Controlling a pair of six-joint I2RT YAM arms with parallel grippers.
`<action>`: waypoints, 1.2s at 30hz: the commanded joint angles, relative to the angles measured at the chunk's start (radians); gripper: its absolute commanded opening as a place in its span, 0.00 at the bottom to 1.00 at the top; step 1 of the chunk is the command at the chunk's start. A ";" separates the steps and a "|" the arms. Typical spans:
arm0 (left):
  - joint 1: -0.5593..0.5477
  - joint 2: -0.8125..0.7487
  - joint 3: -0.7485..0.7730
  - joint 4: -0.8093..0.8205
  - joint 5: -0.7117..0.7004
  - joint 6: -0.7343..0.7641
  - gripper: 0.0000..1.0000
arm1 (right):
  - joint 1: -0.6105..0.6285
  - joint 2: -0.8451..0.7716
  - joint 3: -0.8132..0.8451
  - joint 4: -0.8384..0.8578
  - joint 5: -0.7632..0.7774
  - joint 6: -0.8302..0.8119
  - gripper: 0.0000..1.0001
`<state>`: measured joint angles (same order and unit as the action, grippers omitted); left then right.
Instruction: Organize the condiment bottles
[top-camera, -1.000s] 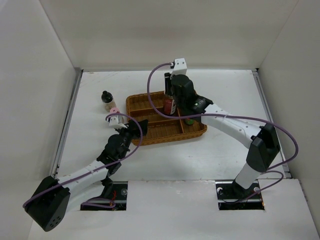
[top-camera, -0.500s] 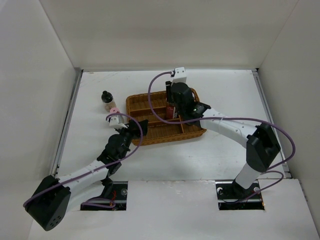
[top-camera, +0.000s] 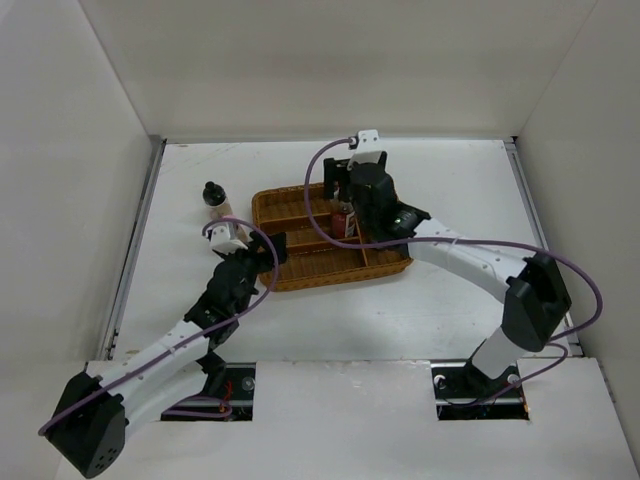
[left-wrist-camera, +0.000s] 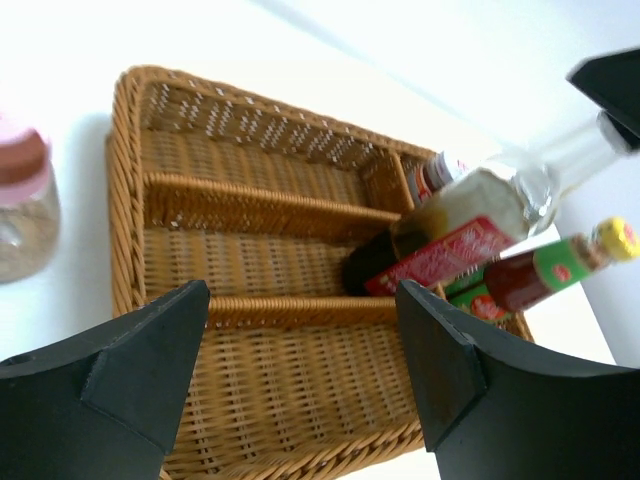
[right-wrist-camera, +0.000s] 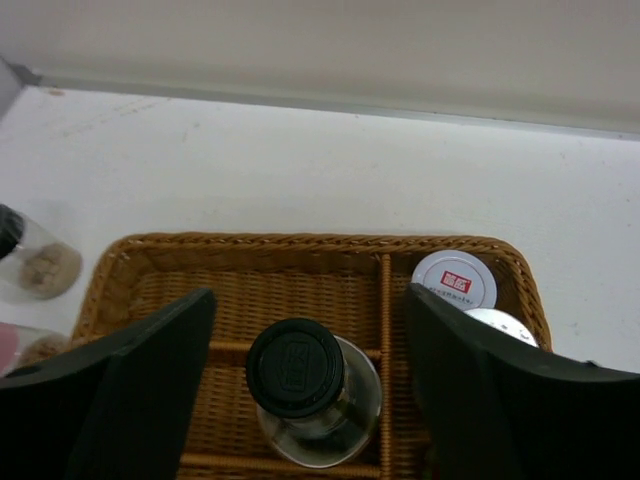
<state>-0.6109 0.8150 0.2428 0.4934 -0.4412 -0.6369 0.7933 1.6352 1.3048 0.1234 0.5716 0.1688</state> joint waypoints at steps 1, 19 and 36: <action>-0.003 -0.042 0.096 -0.149 -0.076 -0.009 0.74 | 0.013 -0.112 0.004 0.052 -0.042 0.031 0.89; 0.291 0.188 0.466 -0.653 -0.159 0.022 0.80 | -0.242 -0.831 -0.826 0.130 -0.130 0.474 0.18; 0.349 0.498 0.559 -0.535 -0.100 0.100 0.70 | -0.317 -0.894 -1.010 0.283 -0.185 0.563 0.83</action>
<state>-0.2741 1.2896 0.7761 -0.1005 -0.5373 -0.5621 0.4717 0.7696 0.2886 0.3157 0.4129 0.7155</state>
